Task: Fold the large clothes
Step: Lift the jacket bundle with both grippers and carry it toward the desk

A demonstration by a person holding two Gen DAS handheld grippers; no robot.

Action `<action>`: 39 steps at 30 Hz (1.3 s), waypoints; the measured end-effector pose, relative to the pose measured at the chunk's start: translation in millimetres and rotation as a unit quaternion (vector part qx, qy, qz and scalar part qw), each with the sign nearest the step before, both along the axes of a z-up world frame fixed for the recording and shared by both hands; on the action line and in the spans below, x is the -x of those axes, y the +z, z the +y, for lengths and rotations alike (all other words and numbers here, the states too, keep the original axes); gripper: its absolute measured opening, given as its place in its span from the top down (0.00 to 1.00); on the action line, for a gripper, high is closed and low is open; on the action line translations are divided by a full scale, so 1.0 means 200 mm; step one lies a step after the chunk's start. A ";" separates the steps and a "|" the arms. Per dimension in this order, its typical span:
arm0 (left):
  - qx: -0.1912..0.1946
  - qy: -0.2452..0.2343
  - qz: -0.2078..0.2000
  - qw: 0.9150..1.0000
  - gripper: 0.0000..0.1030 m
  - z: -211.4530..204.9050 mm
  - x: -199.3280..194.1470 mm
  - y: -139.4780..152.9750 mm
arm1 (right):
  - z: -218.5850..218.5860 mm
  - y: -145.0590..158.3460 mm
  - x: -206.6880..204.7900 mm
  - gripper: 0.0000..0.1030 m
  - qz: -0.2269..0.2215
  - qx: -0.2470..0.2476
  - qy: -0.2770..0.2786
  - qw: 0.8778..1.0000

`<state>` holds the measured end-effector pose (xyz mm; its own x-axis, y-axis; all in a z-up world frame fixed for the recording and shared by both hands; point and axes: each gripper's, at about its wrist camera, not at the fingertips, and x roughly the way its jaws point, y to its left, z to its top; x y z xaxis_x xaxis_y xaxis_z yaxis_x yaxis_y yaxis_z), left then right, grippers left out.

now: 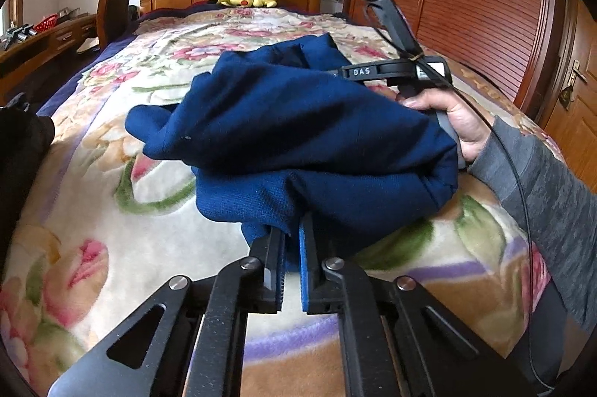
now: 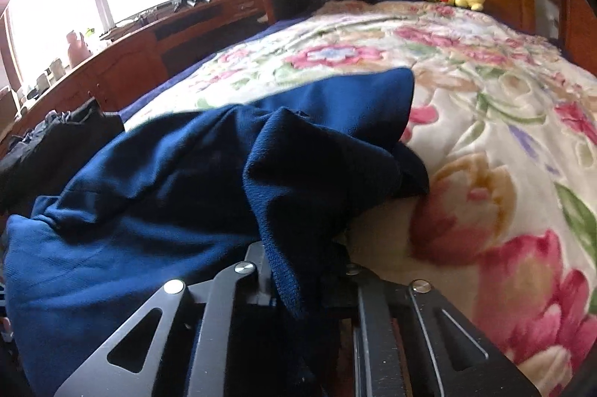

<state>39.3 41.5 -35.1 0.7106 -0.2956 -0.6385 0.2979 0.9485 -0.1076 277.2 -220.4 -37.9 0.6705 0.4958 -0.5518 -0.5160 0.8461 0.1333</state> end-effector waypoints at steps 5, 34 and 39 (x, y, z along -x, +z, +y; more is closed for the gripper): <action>-0.002 0.006 -0.024 1.000 0.95 0.04 0.05 0.05 | 0.01 0.12 0.11 0.89 -0.034 0.004 -0.014 0.999; -0.091 0.275 -0.193 0.937 0.96 1.67 0.51 0.77 | 1.66 1.03 0.66 0.90 -0.223 0.035 0.103 0.969; -0.096 0.297 -0.205 0.928 0.96 1.81 0.46 0.91 | 1.93 1.17 0.75 0.90 -0.257 0.051 0.117 0.958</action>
<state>-53.3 404.0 146.6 0.9068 0.3168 -0.2783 -0.3045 0.9485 0.0875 127.2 164.9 196.0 0.7437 0.6269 -0.2324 -0.6685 0.6944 -0.2662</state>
